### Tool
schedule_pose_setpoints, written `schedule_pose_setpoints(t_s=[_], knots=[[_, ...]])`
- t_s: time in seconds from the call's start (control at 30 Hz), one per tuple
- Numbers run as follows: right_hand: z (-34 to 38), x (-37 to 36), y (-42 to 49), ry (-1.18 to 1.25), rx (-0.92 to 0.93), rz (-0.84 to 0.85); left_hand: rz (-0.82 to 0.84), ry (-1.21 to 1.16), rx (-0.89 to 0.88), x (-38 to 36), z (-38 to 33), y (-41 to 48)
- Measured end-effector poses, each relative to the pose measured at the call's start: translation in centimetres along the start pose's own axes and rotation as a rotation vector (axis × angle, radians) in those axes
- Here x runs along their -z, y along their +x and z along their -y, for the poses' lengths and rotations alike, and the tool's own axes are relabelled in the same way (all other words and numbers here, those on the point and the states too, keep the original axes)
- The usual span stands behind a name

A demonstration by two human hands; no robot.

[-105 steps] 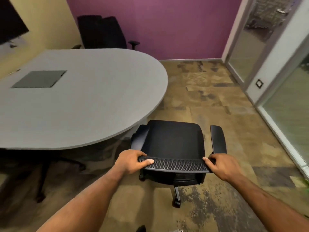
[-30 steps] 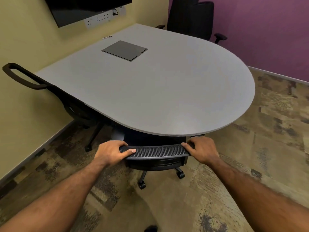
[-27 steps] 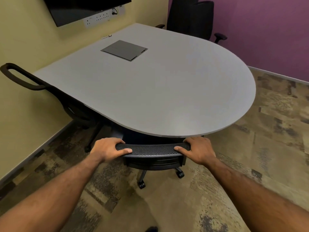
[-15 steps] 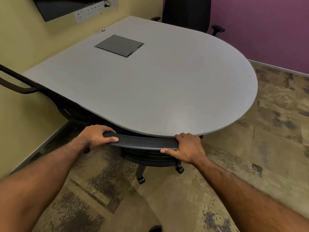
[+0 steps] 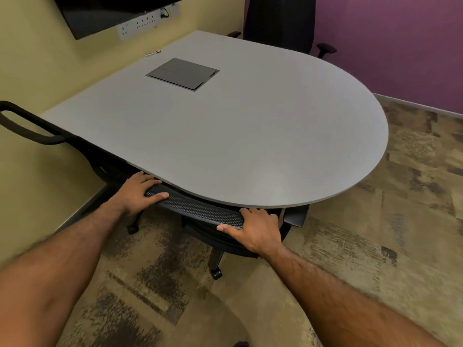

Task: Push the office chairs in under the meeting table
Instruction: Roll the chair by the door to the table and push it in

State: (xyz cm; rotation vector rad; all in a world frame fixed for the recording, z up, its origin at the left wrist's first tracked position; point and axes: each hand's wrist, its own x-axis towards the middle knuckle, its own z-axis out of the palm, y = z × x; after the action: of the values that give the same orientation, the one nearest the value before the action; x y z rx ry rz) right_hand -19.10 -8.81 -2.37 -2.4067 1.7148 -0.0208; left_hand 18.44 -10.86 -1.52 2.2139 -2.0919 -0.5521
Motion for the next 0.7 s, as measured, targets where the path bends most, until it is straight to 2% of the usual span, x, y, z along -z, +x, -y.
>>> schedule_pose_setpoints(t_s=[0.3, 0.43, 0.53, 0.7], knots=[[-3.2, 1.5, -0.2, 0.069, 0.044, 0.028, 0.055, 0.010, -0.007, -0.6, -2.1, -0.6], [-3.7, 1.7, -0.5, 0.061, 0.036, 0.125, 0.081, 0.046, 0.014, -1.2, -2.5, -0.6], [-4.0, 2.0, -0.8, 0.111, 0.028, 0.200, 0.071, 0.043, -0.019, -1.6, -2.6, -1.3], [-3.9, 3.0, -1.9, 0.189, 0.054, 0.196, 0.125, 0.093, -0.130, 0.0, -3.9, -1.9]])
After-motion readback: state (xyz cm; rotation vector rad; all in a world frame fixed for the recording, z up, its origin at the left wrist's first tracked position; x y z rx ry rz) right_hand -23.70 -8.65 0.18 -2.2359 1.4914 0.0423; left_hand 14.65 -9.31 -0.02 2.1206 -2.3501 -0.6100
